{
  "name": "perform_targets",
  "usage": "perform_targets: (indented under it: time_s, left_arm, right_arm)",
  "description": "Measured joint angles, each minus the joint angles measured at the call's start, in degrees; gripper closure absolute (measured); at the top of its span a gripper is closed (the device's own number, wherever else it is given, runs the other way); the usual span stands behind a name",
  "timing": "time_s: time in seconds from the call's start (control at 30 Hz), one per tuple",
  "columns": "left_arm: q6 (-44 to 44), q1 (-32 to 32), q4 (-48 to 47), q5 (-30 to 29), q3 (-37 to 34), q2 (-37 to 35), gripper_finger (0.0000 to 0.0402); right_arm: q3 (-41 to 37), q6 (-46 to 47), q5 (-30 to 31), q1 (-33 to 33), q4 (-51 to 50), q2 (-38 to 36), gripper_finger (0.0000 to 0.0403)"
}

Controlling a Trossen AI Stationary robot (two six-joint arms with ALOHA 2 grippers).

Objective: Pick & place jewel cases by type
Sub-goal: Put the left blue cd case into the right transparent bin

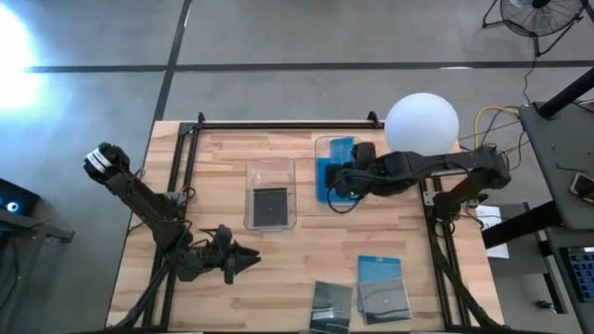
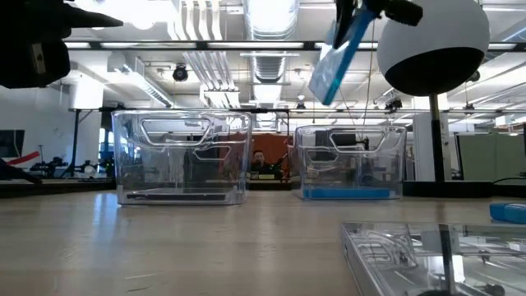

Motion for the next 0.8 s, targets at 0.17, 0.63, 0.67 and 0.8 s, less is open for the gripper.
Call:
perform_targets:
  time_s: [0.17, 0.63, 0.67, 0.8]
  left_arm:
    - [-0.04, -0.09, -0.46, 0.0, -0.08, 0.35, 0.0268]
    - [-0.36, -0.09, -1.68, -0.35, -0.13, 0.66, 0.0268]
    - [-0.34, -0.09, -1.9, -0.36, -0.13, 0.66, 0.0268]
    - [0.02, -0.09, -1.94, -0.37, -0.17, 0.66, 0.0268]
  right_arm:
    - [-0.56, -5.88, -4.82, -4.81, 2.2, 3.33, 0.039]
    - [-0.69, -4.29, -23.11, -6.32, 9.46, 12.58, 0.039]
    - [-0.69, -2.96, -23.28, -5.59, 9.55, 12.63, 0.039]
    - [-0.97, 1.11, -22.46, -3.33, 7.42, 12.62, 0.039]
